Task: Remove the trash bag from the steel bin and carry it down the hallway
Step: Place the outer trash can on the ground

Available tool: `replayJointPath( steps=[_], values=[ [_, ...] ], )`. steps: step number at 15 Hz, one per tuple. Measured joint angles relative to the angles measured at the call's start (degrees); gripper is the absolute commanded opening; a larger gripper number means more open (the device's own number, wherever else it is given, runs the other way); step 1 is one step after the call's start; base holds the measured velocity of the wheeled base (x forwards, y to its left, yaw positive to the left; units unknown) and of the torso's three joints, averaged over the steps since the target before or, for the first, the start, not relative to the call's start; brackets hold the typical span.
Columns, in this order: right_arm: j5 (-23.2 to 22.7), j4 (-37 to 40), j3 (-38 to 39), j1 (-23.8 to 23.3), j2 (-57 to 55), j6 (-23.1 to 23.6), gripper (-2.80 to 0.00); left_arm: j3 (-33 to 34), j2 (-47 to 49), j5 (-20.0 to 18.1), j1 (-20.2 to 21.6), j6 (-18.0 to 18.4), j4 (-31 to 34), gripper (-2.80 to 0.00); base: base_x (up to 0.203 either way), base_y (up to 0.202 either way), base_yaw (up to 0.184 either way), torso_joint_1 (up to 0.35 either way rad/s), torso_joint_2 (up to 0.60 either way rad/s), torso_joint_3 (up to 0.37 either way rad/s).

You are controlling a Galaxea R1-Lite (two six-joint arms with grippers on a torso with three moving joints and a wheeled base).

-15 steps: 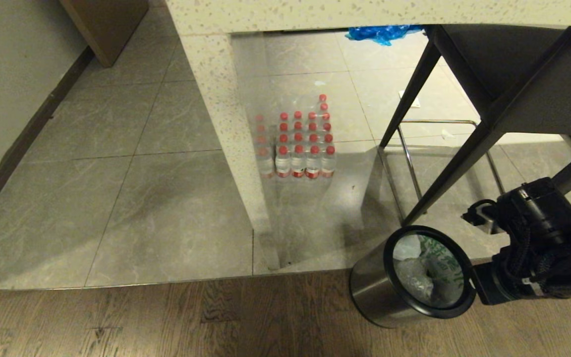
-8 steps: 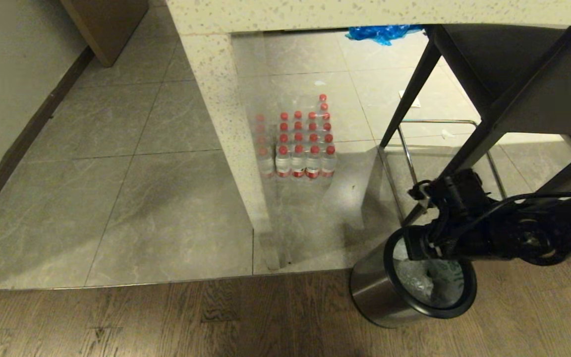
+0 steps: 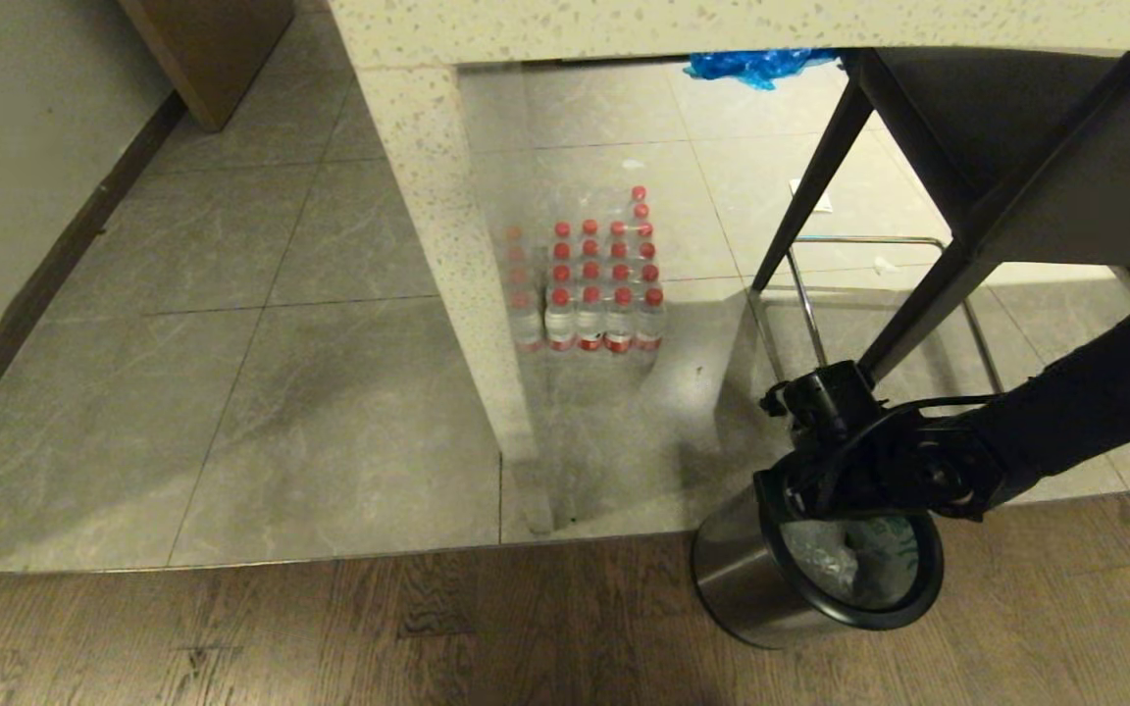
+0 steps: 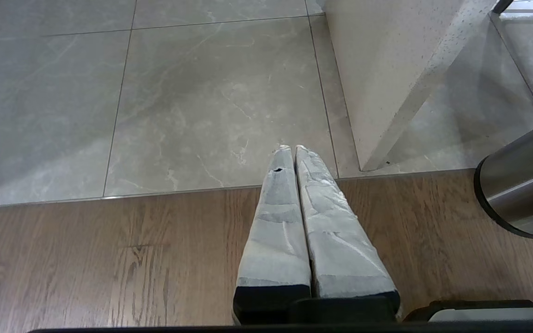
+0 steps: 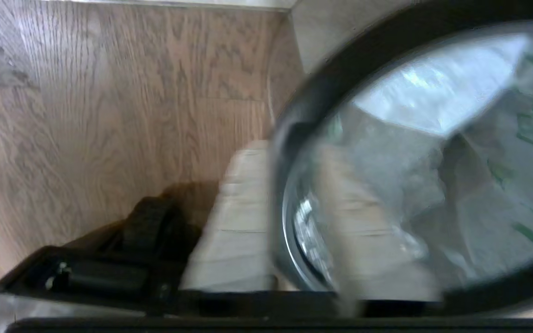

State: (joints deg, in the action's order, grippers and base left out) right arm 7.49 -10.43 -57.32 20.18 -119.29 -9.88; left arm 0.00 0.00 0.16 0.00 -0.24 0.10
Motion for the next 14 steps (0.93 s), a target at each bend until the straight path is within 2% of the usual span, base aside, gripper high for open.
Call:
replayJointPath(
  steps=[4, 8, 10, 11, 14],
  values=[
    [0.20, -0.09, -1.09, 0.05, -2.91, 1.87, 0.00, 0.00, 0.00, 0.00, 0.00, -0.02, 0.00, -2.80, 0.000, 0.000, 0.000, 0.000, 0.00, 0.000],
    [5.46, -1.47, -1.88, 0.22, -6.07, 1.51, 0.00, 0.00, 0.00, 0.01, 0.00, 0.02, 0.00, -2.80, 0.000, 0.000, 0.000, 0.000, 0.00, 0.000],
    [5.81, -1.86, -3.66, 0.46, -7.70, 1.13, 0.00, 0.00, 0.00, 0.00, 0.00, 0.00, 0.00, -2.80, 0.000, 0.000, 0.000, 0.000, 0.00, 0.000],
    [5.79, -2.83, -4.16, 0.61, -8.33, 1.12, -2.80, 0.00, 0.00, -0.01, 0.00, 0.00, 0.00, -2.80, 0.000, 0.000, 0.000, 0.000, 0.00, 0.000],
    [5.27, -5.91, -4.91, 0.81, -9.71, 1.71, -2.80, 0.00, 0.00, 0.00, 0.00, 0.00, 0.00, -2.80, 0.000, 0.000, 0.000, 0.000, 0.00, 0.000]
  ],
)
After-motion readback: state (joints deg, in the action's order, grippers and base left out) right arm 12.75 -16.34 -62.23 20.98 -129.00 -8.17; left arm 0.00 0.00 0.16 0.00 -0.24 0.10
